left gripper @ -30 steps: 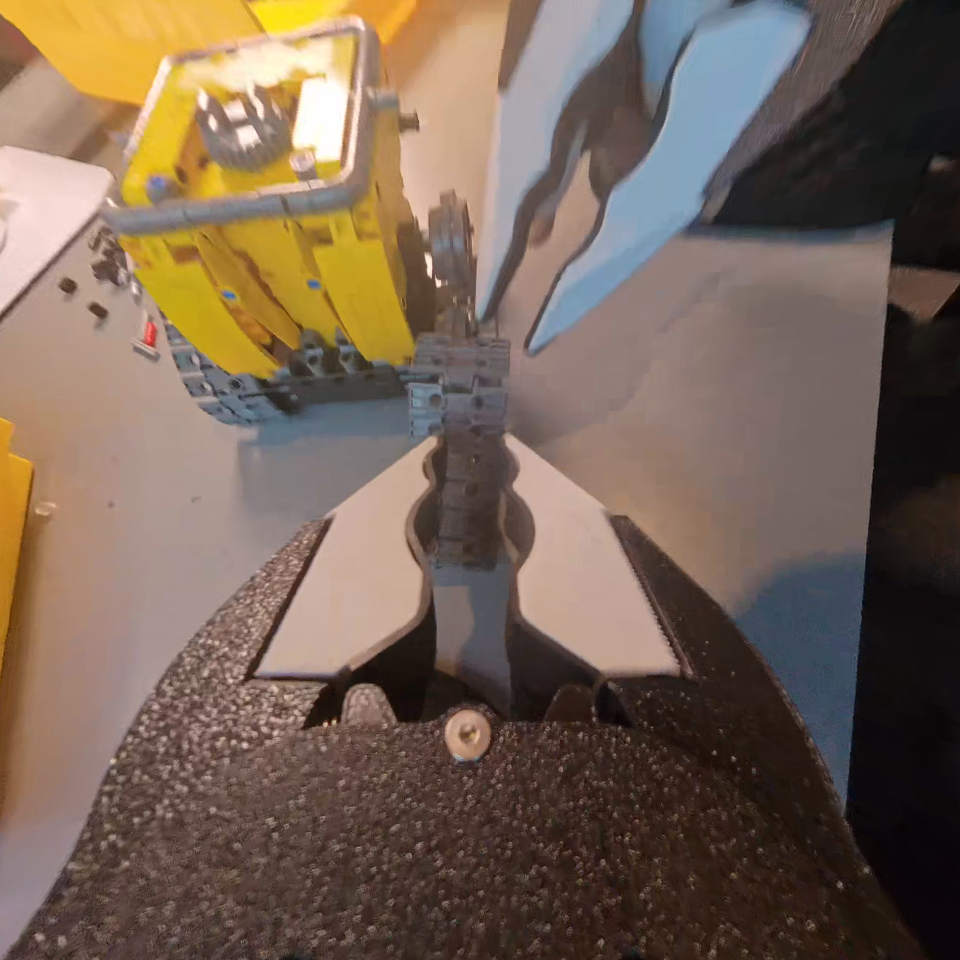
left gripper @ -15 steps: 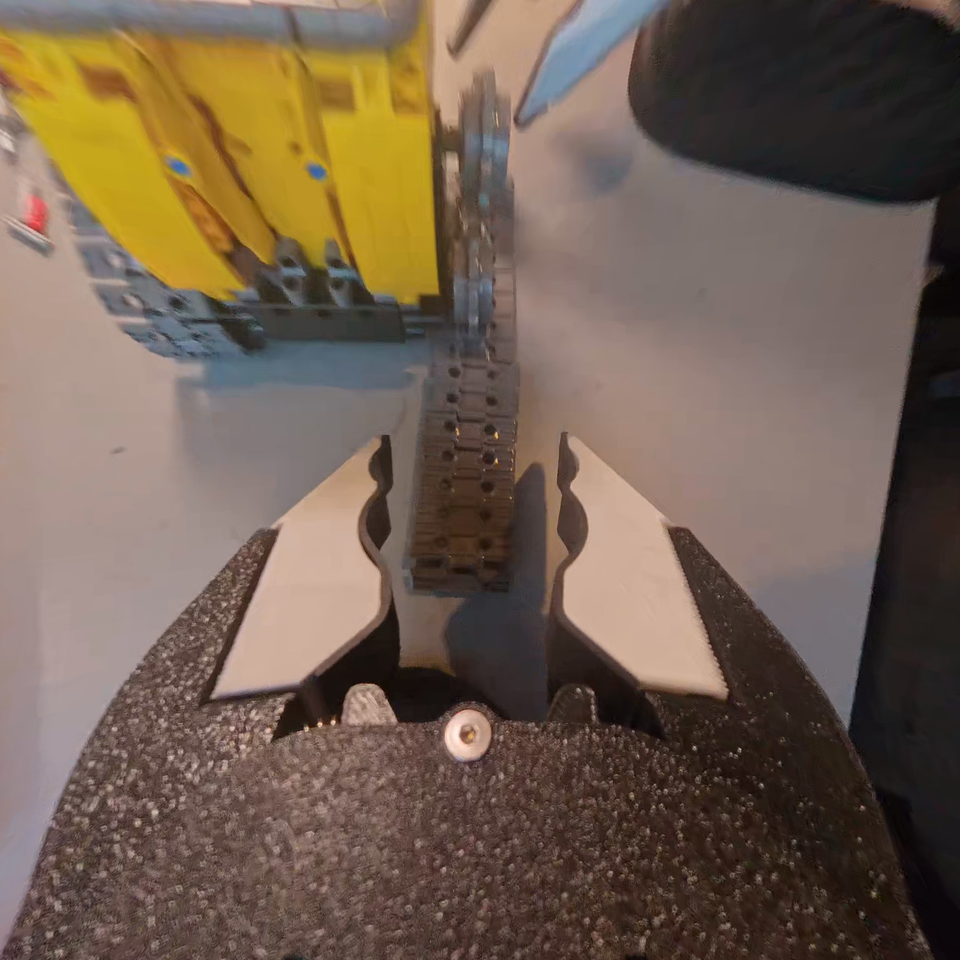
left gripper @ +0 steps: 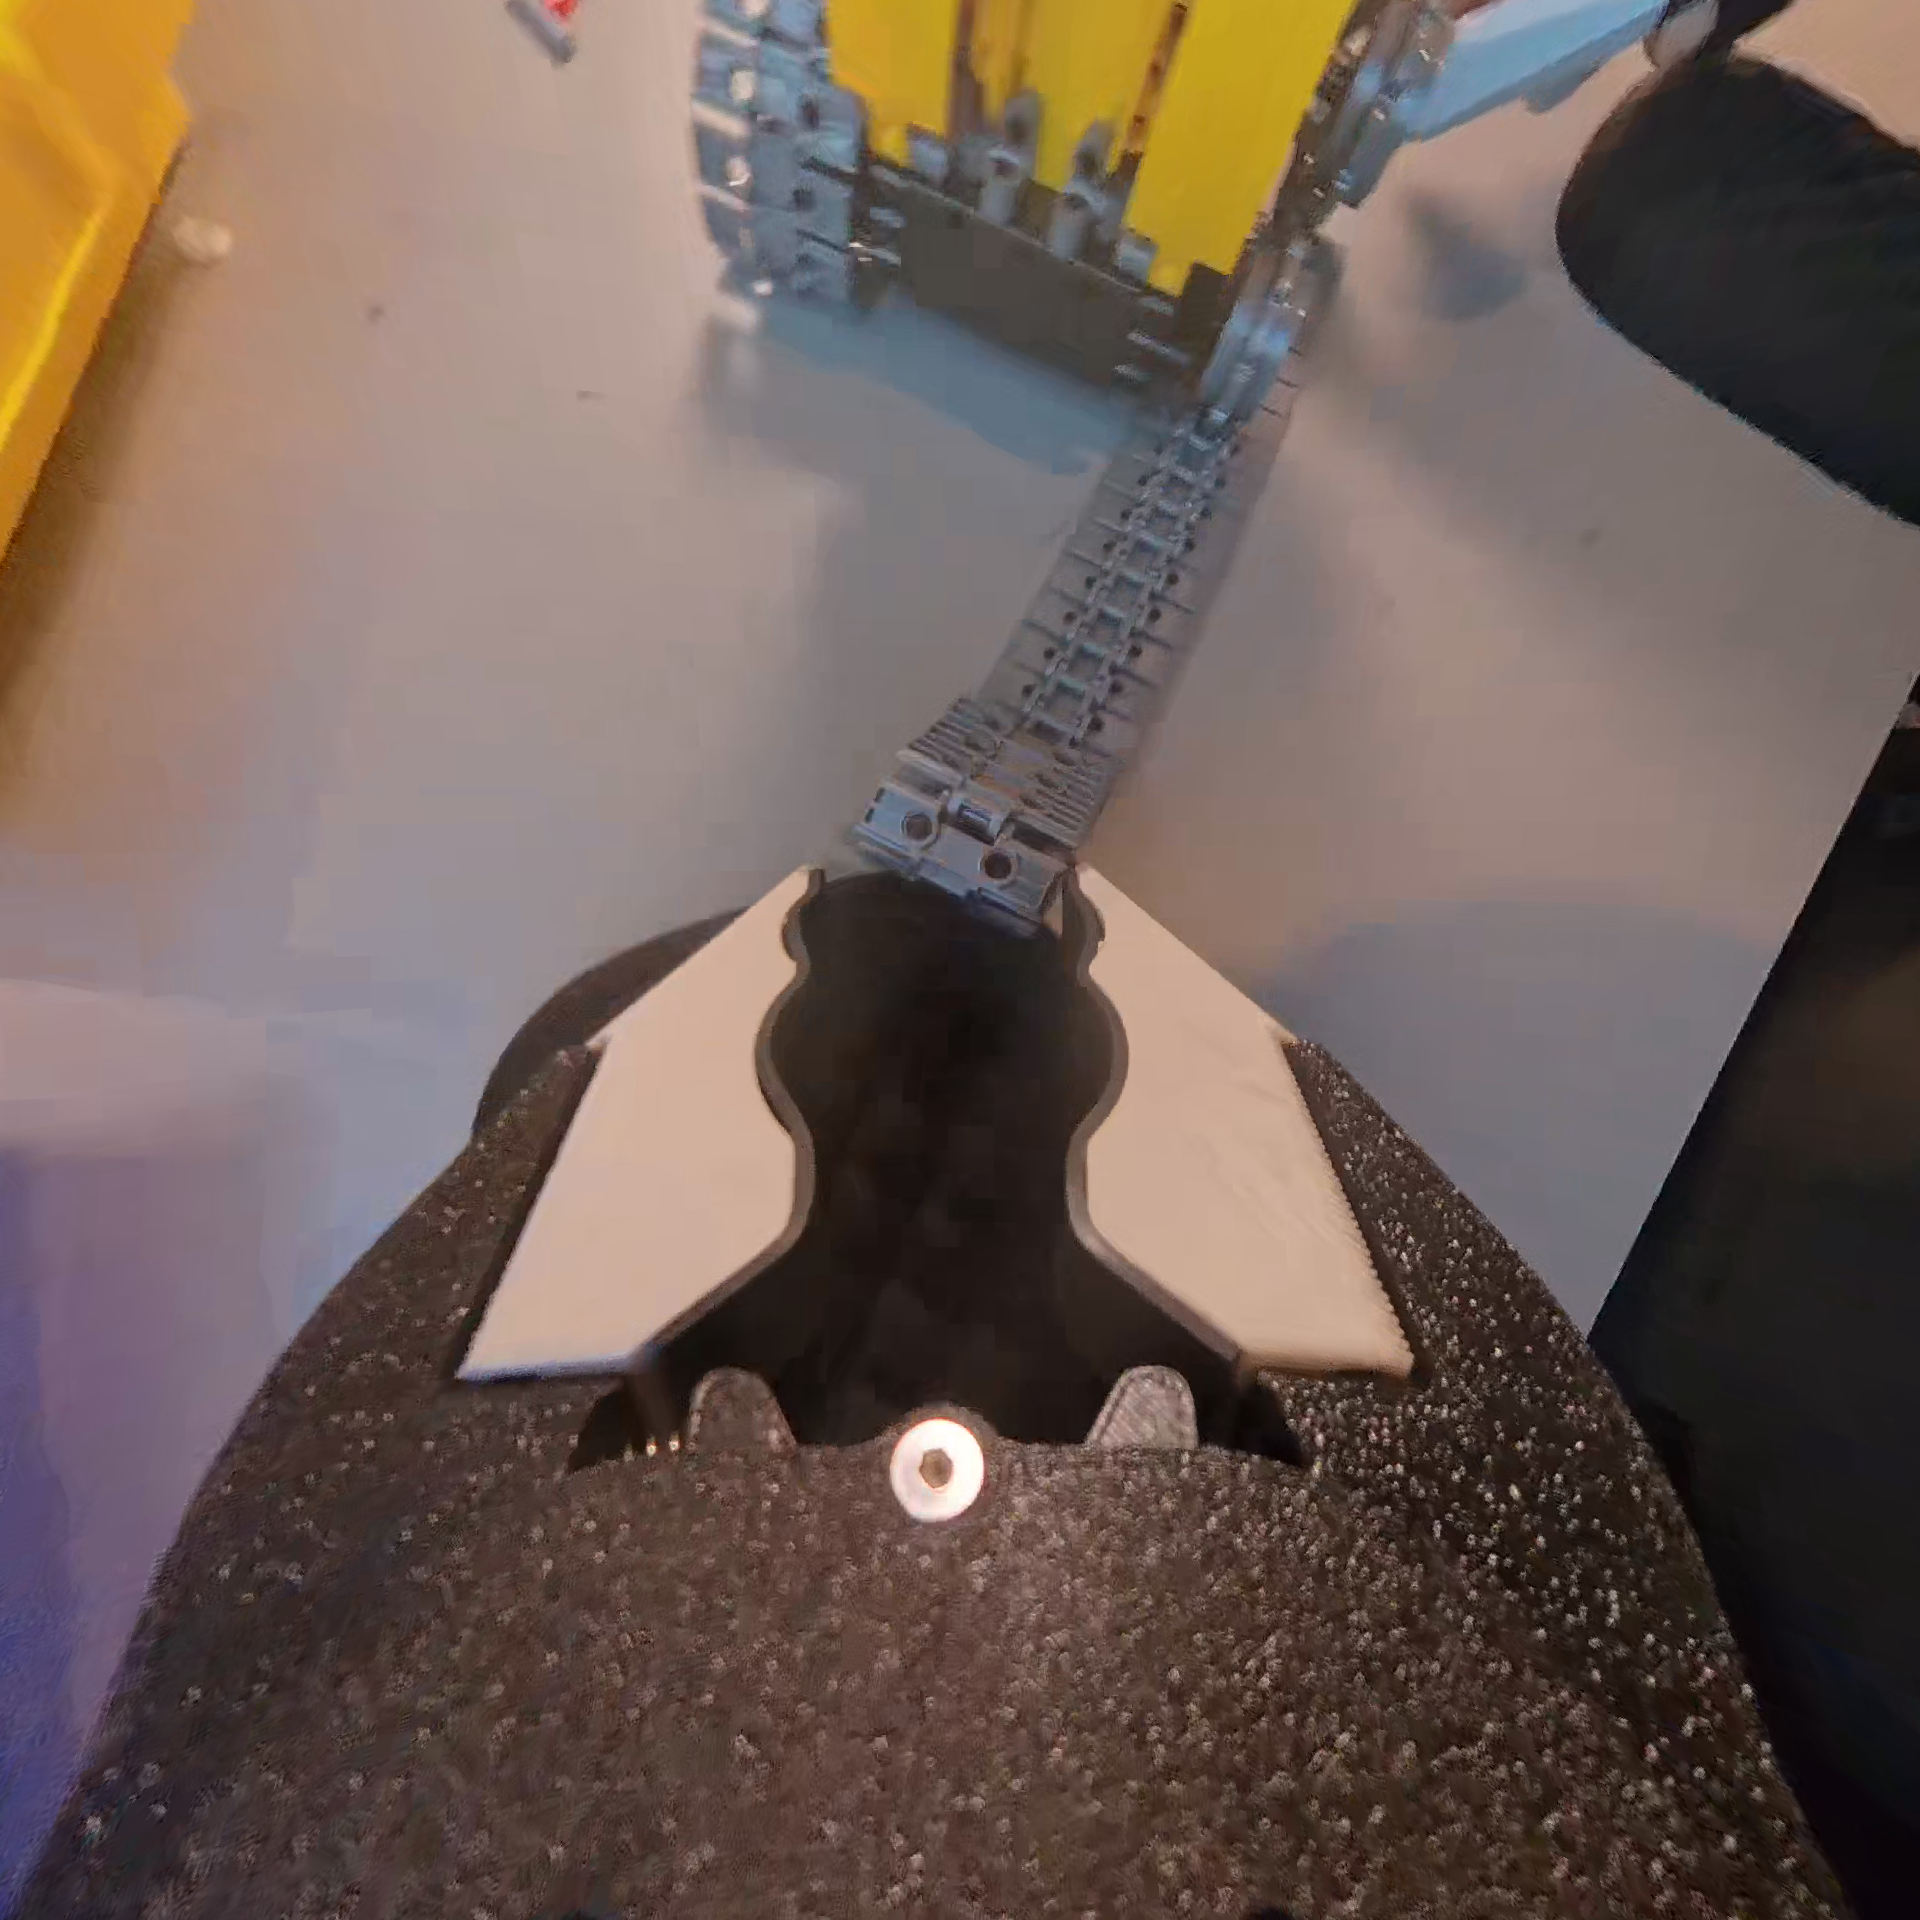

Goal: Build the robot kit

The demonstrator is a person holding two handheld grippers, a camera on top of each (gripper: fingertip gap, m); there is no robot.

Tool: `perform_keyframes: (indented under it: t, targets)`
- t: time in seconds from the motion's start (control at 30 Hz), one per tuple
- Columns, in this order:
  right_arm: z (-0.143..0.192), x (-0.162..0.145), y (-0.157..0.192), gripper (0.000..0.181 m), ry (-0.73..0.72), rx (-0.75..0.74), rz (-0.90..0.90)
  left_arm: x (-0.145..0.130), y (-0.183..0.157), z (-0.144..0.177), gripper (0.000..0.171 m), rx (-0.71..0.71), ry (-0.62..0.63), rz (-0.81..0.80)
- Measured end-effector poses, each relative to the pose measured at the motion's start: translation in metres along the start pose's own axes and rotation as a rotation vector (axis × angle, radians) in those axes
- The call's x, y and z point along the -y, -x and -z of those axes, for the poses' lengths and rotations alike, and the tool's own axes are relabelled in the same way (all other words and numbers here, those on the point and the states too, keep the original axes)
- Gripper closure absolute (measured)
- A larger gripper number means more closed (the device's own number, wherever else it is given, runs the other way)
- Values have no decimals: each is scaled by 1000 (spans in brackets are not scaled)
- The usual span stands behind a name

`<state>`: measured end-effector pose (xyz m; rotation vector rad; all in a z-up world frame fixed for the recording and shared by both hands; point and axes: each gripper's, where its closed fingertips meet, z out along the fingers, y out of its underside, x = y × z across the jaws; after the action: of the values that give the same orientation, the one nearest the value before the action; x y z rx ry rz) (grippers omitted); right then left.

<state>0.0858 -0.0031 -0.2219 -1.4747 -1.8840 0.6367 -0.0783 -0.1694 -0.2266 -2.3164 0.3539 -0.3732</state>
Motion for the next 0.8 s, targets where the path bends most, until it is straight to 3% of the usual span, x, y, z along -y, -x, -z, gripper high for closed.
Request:
perform_keyframes:
  t: [0.2, 0.3, 0.43, 0.57, 0.67, 0.8]
  targets:
    - [0, 0, 0, 162, -16, -9, -4, -13, 47, 58, 128, 172, -177, 265]
    - [0, 0, 1, 162, -17, -6, 2, 23, 38, 73, 128, 154, -322, 218]
    - [-1, 2, 1, 162, -2, 1, 21, 71, -13, 19, 124, 17, -246, -42]
    - [-2, 6, 5, 163, 11, -9, 47, 103, -38, -37, 124, -39, -155, -245]
    - [-3, 9, 10, 162, 6, -11, 63, 107, -49, -64, 131, -75, -63, -296]
    - [11, 15, 14, 162, -5, -75, 138, 113, -44, -76, 148, -30, -65, -308]
